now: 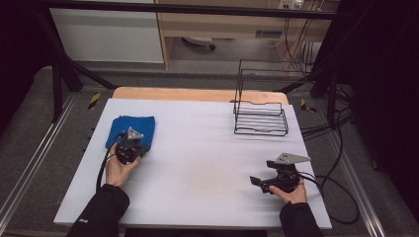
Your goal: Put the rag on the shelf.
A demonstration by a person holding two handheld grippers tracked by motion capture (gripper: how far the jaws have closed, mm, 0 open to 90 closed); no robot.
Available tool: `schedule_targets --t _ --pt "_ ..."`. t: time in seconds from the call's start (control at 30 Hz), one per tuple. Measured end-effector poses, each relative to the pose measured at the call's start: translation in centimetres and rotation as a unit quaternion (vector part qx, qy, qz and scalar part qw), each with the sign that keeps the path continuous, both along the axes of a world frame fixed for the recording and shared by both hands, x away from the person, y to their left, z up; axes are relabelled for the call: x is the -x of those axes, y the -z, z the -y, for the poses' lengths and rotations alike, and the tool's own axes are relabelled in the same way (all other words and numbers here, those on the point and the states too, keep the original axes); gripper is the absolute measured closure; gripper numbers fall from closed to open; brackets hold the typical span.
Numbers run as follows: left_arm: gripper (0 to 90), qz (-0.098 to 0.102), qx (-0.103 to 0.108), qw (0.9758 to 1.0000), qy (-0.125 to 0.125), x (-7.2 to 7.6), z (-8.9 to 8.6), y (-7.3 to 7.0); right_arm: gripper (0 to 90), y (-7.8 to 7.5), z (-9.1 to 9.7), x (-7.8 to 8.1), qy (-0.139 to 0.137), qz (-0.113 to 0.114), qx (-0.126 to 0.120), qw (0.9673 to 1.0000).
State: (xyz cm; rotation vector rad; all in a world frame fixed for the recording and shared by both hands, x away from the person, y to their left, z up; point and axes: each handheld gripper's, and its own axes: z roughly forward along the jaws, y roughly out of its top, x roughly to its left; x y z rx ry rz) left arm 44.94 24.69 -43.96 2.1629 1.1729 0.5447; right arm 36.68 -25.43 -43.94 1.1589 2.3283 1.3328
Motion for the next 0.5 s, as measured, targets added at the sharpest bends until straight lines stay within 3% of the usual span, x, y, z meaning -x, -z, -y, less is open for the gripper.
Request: schedule_targets --t 0.27,0.5 --pt "87.2 0.007 0.028 0.9996 0.007 1.2 -0.2 -1.2 2.2 0.0 0.1 0.0 -0.001 0.002 -0.001 1.0" --pt "87.2 -0.005 0.047 0.9982 0.037 3.0 0.9 -2.0 2.2 -0.1 0.1 0.1 0.0 0.003 0.0 1.0"
